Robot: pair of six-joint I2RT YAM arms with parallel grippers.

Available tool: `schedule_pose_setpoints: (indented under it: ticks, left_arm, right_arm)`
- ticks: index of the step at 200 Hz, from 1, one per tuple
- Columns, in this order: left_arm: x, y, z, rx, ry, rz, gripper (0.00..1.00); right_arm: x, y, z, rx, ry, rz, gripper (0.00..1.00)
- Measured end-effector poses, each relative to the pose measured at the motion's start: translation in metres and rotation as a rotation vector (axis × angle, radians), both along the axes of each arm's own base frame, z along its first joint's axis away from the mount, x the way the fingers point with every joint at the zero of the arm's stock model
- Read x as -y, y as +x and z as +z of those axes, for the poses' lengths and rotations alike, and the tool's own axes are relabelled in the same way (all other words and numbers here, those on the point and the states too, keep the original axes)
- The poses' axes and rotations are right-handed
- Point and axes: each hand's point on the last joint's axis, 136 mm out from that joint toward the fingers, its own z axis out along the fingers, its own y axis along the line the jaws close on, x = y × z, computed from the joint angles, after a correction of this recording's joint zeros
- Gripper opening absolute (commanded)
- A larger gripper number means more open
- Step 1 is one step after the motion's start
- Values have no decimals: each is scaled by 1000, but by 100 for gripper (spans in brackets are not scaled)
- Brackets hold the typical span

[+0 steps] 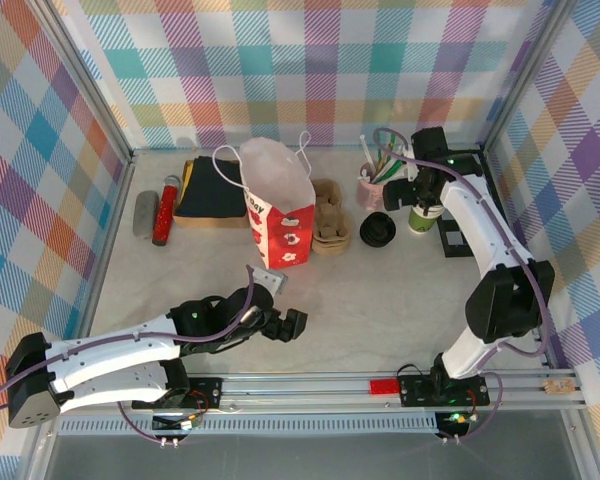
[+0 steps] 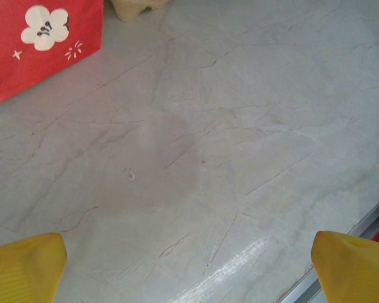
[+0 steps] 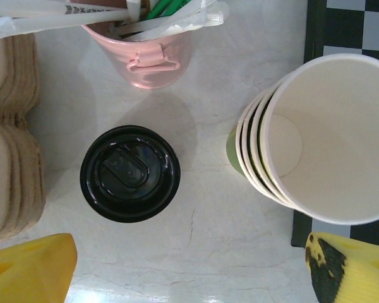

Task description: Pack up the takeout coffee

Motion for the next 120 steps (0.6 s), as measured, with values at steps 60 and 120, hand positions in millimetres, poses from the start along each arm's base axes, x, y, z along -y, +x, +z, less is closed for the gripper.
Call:
schedule_pose_setpoints:
  ticks: [60, 120]
  left_arm:
    - [1, 0, -13, -14, -38, 25, 96]
    - [-3, -1, 3, 15, -112, 32, 94]
  right_arm:
    - [11, 11, -6, -20, -73, -12, 80]
    - [25, 19, -17, -45, -104, -33, 66]
